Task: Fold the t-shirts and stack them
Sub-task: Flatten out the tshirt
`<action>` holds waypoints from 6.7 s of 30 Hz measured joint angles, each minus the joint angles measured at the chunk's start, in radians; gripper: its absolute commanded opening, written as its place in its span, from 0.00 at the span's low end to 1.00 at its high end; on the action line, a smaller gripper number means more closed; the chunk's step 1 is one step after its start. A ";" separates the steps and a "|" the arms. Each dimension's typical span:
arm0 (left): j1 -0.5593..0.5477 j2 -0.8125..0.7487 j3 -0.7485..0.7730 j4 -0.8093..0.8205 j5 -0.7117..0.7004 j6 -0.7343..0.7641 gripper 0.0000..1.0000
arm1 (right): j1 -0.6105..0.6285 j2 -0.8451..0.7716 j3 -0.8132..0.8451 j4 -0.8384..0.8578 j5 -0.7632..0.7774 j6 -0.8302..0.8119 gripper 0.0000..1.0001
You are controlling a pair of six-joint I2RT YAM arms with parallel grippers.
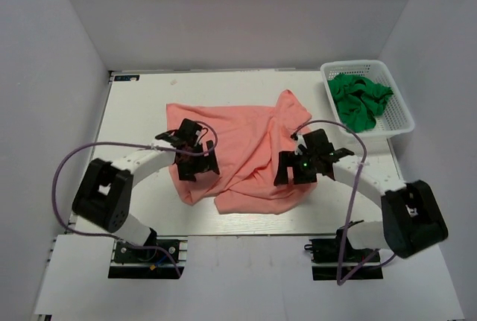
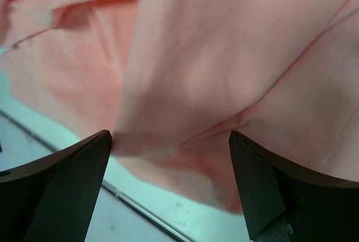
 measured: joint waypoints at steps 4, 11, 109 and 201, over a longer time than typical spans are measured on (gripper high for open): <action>-0.008 -0.146 0.010 -0.111 -0.064 -0.026 1.00 | 0.012 -0.126 0.029 -0.080 0.000 0.000 0.91; 0.062 -0.060 0.193 -0.142 -0.262 -0.066 1.00 | 0.001 -0.066 0.246 -0.043 0.089 0.020 0.91; 0.274 0.182 0.154 0.200 -0.363 -0.014 0.05 | -0.124 0.224 0.471 -0.081 -0.009 -0.012 0.91; 0.266 0.143 0.106 0.190 -0.029 0.046 0.68 | -0.126 0.239 0.465 -0.073 -0.039 -0.027 0.91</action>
